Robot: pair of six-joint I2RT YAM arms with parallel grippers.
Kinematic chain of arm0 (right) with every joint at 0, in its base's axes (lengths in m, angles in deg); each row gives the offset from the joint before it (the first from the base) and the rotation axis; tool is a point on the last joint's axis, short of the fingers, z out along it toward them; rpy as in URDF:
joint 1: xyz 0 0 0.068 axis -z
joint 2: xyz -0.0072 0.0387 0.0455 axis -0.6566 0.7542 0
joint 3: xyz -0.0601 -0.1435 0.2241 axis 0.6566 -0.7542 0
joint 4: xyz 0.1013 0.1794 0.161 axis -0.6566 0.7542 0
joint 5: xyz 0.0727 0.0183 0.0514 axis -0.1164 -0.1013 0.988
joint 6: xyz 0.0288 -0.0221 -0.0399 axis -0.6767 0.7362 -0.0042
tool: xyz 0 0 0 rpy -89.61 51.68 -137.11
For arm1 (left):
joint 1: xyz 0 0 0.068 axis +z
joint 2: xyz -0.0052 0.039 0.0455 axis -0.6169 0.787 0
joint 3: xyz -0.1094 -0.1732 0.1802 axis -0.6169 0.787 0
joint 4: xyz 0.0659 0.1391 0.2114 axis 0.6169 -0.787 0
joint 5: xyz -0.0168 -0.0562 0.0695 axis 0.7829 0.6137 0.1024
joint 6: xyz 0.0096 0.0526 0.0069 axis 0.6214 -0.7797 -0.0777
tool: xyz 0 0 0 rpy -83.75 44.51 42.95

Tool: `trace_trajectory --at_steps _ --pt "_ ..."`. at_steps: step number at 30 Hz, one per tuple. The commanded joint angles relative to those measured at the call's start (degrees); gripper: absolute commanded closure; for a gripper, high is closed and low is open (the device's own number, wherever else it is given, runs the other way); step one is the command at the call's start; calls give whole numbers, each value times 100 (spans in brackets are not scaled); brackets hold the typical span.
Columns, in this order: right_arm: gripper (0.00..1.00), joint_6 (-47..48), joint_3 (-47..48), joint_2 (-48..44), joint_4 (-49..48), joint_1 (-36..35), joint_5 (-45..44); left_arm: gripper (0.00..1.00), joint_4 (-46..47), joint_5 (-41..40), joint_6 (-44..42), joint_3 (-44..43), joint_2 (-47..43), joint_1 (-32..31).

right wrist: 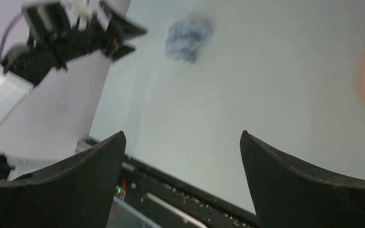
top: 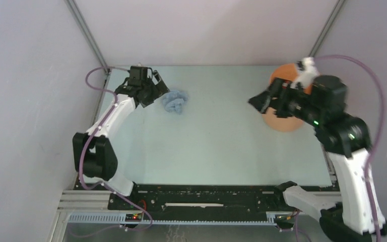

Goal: Put the trash bags into the trash bin

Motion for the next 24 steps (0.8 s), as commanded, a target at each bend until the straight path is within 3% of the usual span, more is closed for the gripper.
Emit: trace_trajectory --at_steps 1,7,13,15,19,24 --pt "0 78 -40 940 -419 -1108 -191 2 -79 -9 -859 -864 725 -191" --pt "0 105 -131 1796 -779 -1458 214 7 -175 234 -1458 -1412 1864 -280" --pt "0 183 -553 1930 -691 -1058 391 1 -534 611 -1583 -2206 3037 -393" --pt "0 101 -825 1843 -738 -821 571 20 -580 972 -1496 -2294 3283 -428" --pt "1 69 -1316 1614 -732 -536 734 76 -298 1418 -1097 -1806 3130 -569" --pt "1 191 -1758 1506 -476 -676 686 92 195 1669 -785 -547 1920 -1072"
